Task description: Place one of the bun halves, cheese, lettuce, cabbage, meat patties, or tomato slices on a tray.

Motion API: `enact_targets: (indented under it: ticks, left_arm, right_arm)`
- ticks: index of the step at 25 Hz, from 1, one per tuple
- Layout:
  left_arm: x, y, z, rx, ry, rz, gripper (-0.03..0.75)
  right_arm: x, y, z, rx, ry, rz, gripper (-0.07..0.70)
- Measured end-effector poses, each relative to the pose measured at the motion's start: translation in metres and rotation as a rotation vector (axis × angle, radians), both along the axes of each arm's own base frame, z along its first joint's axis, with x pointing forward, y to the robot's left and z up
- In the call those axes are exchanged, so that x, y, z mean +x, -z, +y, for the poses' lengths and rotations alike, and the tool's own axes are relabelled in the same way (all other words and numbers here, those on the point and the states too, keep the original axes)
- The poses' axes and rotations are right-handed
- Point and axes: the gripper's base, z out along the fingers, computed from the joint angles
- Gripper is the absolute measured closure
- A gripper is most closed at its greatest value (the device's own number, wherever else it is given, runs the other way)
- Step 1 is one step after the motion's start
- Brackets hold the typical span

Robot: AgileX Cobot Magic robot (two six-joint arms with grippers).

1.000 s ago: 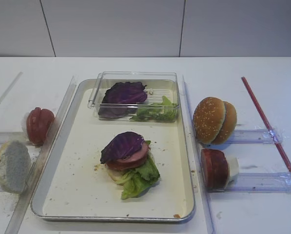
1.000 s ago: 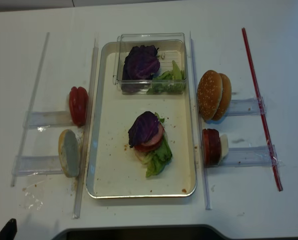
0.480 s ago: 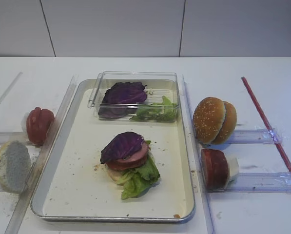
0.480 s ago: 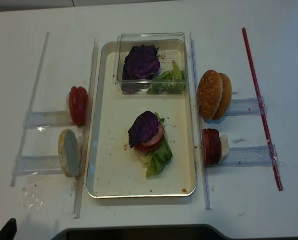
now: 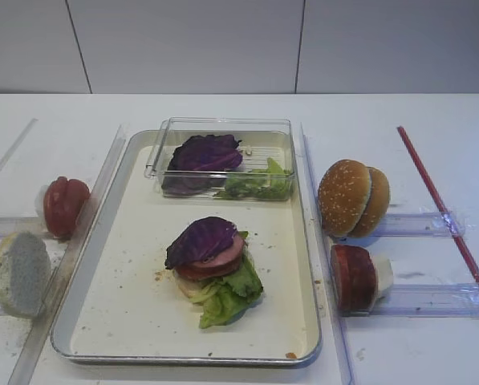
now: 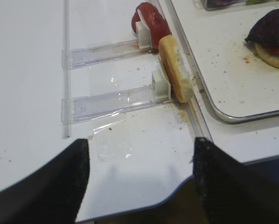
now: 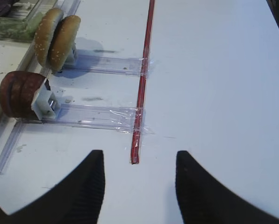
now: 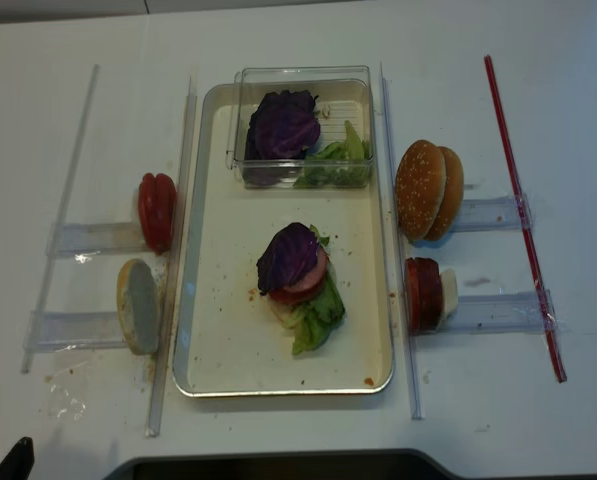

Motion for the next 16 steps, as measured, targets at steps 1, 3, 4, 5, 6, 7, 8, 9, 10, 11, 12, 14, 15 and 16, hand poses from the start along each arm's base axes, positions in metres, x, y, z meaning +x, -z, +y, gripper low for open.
enact_targets:
  ticks: [1,3,4,5,6,7,8,9,10,11,12,14,15,16]
  left_arm:
    - [0.0000,0.0000,0.0000,0.000,0.000,0.000,0.268]
    - [0.0000,0.0000,0.0000,0.000,0.000,0.000,0.268]
    - [0.0000,0.0000,0.0000,0.000,0.000,0.000,0.268]
    - [0.0000,0.0000,0.0000,0.000,0.000,0.000,0.268]
    - [0.0000,0.0000,0.0000,0.000,0.000,0.000,0.268]
    - [0.0000,0.0000,0.0000,0.000,0.000,0.000,0.268]
    - [0.0000,0.0000,0.0000,0.000,0.000,0.000,0.268]
    - [0.0000,0.0000,0.0000,0.000,0.000,0.000,0.268]
    - [0.0000,0.0000,0.0000,0.000,0.000,0.000,0.268]
    - [0.0000,0.0000,0.0000,0.000,0.000,0.000,0.268]
    - [0.0000,0.0000,0.0000,0.000,0.000,0.000,0.268]
    - [0.0000,0.0000,0.0000,0.000,0.000,0.000,0.268]
    - [0.0000,0.0000,0.0000,0.000,0.000,0.000,0.268]
    - [0.0000,0.0000,0.0000,0.000,0.000,0.000,0.268]
  right_arm:
    - [0.0000,0.0000,0.0000,0.000,0.000,0.000,0.249]
    - [0.0000,0.0000,0.0000,0.000,0.000,0.000,0.249]
    - [0.0000,0.0000,0.0000,0.000,0.000,0.000,0.249]
    - [0.0000,0.0000,0.0000,0.000,0.000,0.000,0.249]
    - [0.0000,0.0000,0.0000,0.000,0.000,0.000,0.249]
    - [0.0000,0.0000,0.0000,0.000,0.000,0.000,0.249]
    - [0.0000,0.0000,0.0000,0.000,0.000,0.000,0.249]
    - [0.0000,0.0000,0.0000,0.000,0.000,0.000,0.249]
    - [0.0000,0.0000,0.0000,0.000,0.000,0.000,0.249]
    - [0.0000,0.0000,0.0000,0.000,0.000,0.000,0.249]
    - [0.0000,0.0000,0.0000,0.000,0.000,0.000,0.249]
    - [0.0000,0.0000,0.0000,-0.002,-0.001,0.000,0.249]
    - [0.0000,0.0000,0.0000,-0.002,-0.001,0.000,0.249]
    - [0.0000,0.0000,0.0000,-0.002,-0.001,0.000,0.249]
